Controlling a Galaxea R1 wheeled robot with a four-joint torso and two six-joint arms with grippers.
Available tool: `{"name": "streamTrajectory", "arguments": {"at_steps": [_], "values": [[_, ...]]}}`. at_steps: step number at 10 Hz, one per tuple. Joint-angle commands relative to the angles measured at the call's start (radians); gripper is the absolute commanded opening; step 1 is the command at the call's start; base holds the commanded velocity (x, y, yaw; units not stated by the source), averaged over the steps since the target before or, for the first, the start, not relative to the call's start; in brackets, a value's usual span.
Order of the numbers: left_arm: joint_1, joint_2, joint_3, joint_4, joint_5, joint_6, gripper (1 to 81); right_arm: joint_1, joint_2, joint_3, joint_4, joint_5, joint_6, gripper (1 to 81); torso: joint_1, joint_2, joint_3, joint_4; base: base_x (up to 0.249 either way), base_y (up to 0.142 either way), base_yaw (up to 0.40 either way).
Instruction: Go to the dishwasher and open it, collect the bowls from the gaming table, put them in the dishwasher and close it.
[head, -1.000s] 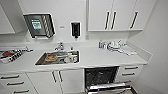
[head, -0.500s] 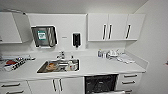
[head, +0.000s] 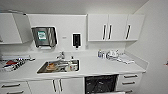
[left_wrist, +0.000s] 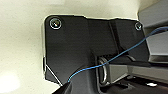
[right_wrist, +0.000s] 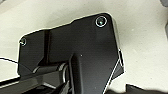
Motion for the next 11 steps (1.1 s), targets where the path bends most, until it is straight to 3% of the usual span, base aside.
{"name": "streamTrajectory", "arguments": {"at_steps": [1, 3, 4, 5, 8, 11], "values": [[-0.046, 0.035, -0.065, -0.001, 0.052, -0.003, 81.1, -0.014, 0.11, -0.156, 0.199, -0.025, -0.093, 81.1, 0.001, 0.0, 0.0, 0.0, 0.0, 0.0, 0.0], [-0.047, 0.056, -0.094, 0.0, 0.052, -0.003, 81.1, -0.019, 0.18, -0.261, 0.507, 0.004, -0.448, 81.1, 0.001, 0.0, 0.0, 0.0, 0.0, 0.0, 0.0], [-0.047, 0.066, -0.106, 0.0, 0.052, -0.003, 81.1, -0.019, 0.188, -0.261, 0.596, 0.004, -0.559, 81.1, 0.001, 0.0, 0.0, 0.0, 0.0, 0.0, 0.0], [-0.047, 0.075, -0.123, -0.003, 0.052, -0.005, 81.1, -0.002, 0.179, -0.268, 0.621, -0.008, -0.59, 81.1, 0.001, 0.0, 0.0, 0.0, 0.0, 0.0, 0.0], [-0.047, 0.121, -0.198, -0.006, 0.05, -0.003, 81.1, 0.056, 0.156, -0.238, 0.586, -0.103, -0.605, 81.1, 0.001, 0.0, 0.0, 0.0, 0.0, 0.0, 0.0], [-0.052, 0.141, -0.212, -0.004, 0.049, -0.003, 81.1, 0.087, 0.192, -0.264, 0.589, -0.089, -0.599, 81.1, 0.001, 0.0, 0.0, 0.0, 0.0, 0.0, 0.0]]}}
